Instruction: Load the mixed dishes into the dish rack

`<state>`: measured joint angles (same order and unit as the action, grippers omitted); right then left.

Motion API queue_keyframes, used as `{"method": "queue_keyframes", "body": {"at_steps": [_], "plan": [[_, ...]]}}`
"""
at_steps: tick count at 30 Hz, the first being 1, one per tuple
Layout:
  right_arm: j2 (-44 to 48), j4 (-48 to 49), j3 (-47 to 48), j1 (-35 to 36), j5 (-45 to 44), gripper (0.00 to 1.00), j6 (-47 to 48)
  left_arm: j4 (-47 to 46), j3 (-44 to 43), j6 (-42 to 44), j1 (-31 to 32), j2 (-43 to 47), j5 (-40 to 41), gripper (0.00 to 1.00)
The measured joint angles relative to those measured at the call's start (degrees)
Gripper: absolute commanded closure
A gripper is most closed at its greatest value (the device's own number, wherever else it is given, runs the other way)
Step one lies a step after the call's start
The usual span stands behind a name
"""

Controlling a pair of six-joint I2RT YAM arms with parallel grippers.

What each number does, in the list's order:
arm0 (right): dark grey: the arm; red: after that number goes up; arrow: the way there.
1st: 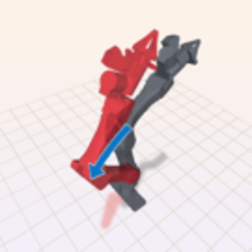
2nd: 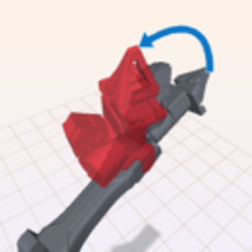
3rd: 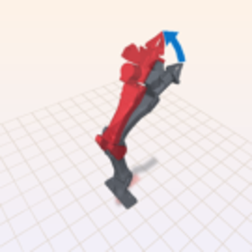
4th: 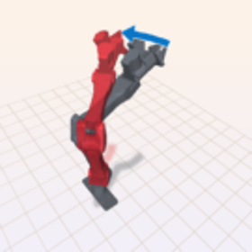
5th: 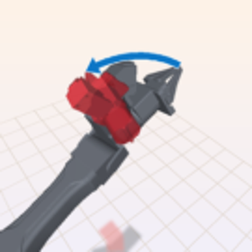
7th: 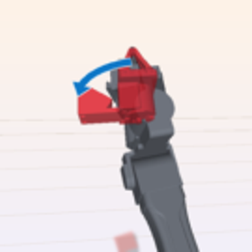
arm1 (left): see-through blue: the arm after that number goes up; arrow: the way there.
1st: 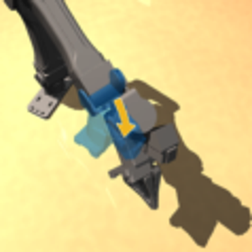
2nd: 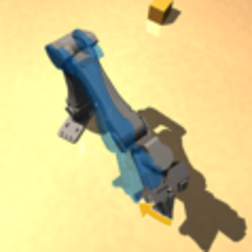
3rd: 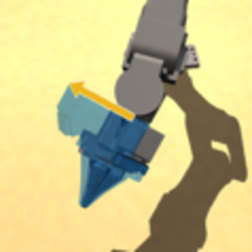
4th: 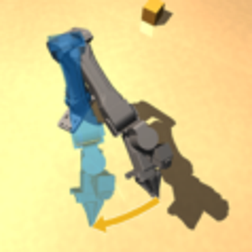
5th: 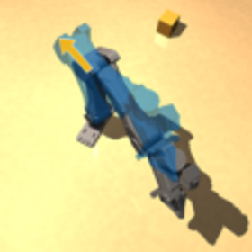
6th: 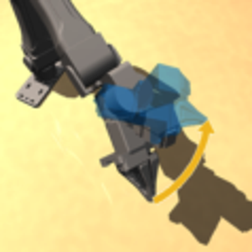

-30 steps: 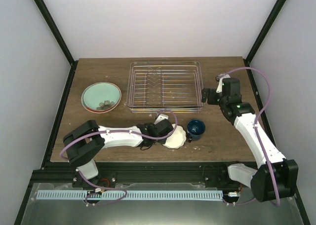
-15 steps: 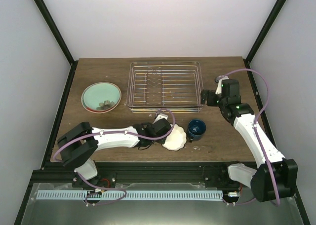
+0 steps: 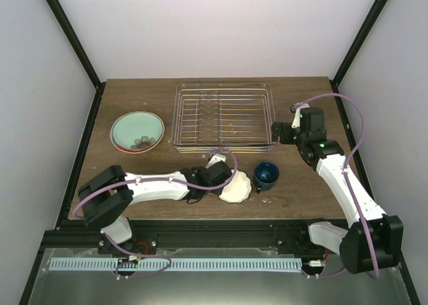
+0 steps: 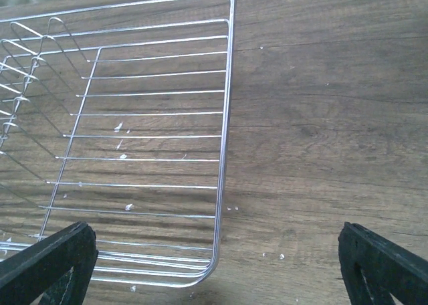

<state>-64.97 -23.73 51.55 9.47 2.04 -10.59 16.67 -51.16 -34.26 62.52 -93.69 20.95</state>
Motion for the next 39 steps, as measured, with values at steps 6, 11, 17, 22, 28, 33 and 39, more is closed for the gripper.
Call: {"method": "queue_keyframes", "body": {"at_steps": [6, 11, 17, 22, 28, 33, 39], "plan": [[0.0, -2.0, 0.1, 1.6, 0.5, 0.05, -0.2, 1.4, 0.1, -0.4, 0.1, 0.0, 2.1, 0.57], [1.7, -5.5, 0.2, 5.7, 0.6, 0.14, -1.1, 3.0, 2.5, -1.1, 0.1, 2.8, 4.2, 0.27], [5.9, -9.5, 0.3, 9.8, 0.5, 0.2, -2.9, 6.8, 3.1, -1.1, 0.1, 10.3, 7.5, 0.22], [7.3, -13.0, 0.3, 17.8, -0.7, 0.26, -6.2, 9.9, 3.1, 0.1, 0.1, 14.9, 9.9, 0.2], [6.6, -15.4, 0.0, 28.6, -3.0, 0.27, -11.1, 13.6, 3.2, 0.9, 0.1, 18.4, 12.3, 0.18], [2.5, -15.2, -1.5, 33.5, -4.8, 0.38, -14.1, 14.9, 3.4, 0.9, 0.1, 20.3, 13.2, 0.18], [-2.3, -13.6, -3.6, 34.6, -6.3, 0.37, -15.2, 15.6, 4.9, 0.8, 0.1, 21.8, 13.6, 0.18]]}}
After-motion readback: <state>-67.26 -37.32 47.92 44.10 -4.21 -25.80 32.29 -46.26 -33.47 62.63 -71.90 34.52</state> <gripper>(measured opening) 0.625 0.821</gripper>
